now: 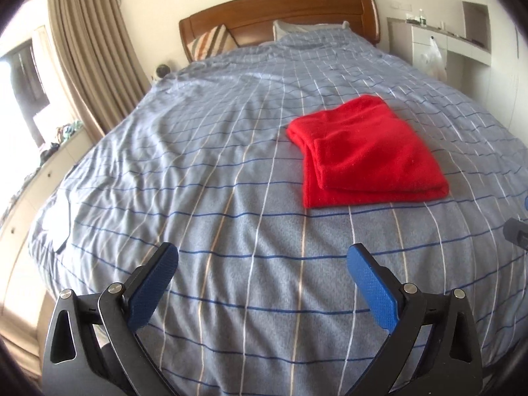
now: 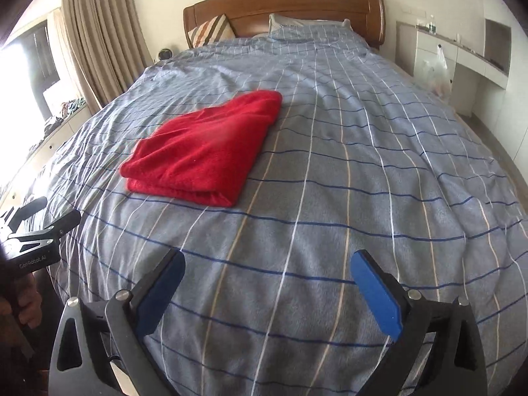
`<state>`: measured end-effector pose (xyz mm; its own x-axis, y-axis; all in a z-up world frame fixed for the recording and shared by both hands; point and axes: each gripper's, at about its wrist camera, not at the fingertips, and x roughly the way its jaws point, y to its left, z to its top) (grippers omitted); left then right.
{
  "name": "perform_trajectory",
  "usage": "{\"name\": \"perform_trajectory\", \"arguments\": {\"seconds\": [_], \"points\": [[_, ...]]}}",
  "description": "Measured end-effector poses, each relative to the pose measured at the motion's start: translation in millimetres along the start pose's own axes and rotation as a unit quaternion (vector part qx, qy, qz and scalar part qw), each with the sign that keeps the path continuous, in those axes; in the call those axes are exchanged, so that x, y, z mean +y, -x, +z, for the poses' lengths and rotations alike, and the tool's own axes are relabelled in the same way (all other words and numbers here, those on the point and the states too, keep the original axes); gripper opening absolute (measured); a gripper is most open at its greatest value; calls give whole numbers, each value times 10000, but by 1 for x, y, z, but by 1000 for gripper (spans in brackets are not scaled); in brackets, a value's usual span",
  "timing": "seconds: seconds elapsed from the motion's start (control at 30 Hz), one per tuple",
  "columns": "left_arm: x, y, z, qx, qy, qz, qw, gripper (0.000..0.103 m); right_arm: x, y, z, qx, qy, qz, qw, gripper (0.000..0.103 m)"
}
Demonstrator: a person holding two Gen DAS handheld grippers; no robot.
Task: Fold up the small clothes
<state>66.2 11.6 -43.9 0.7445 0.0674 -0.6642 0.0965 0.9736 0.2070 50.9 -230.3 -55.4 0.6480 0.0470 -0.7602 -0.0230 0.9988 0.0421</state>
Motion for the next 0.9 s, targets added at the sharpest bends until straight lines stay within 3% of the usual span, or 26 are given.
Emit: {"name": "perform_trajectory", "arguments": {"seconds": [0.17, 0.33, 0.5, 0.9], "points": [[-1, 17, 0, 165, 50, -503, 9986, 102, 17, 24, -1, -162, 321, -108, 9993, 102], [-6, 25, -8, 338, -151, -636, 9973, 102, 28, 37, -2, -84, 436, -270, 9986, 103], [-3, 27, -17, 594, -12, -861, 9945, 102, 37, 42, -5, 26, 524, -304, 9982, 103], [9, 37, -15, 381, 207, -665, 9968, 103, 51, 40, -12, 208, 740, -373, 9963, 103]]}}
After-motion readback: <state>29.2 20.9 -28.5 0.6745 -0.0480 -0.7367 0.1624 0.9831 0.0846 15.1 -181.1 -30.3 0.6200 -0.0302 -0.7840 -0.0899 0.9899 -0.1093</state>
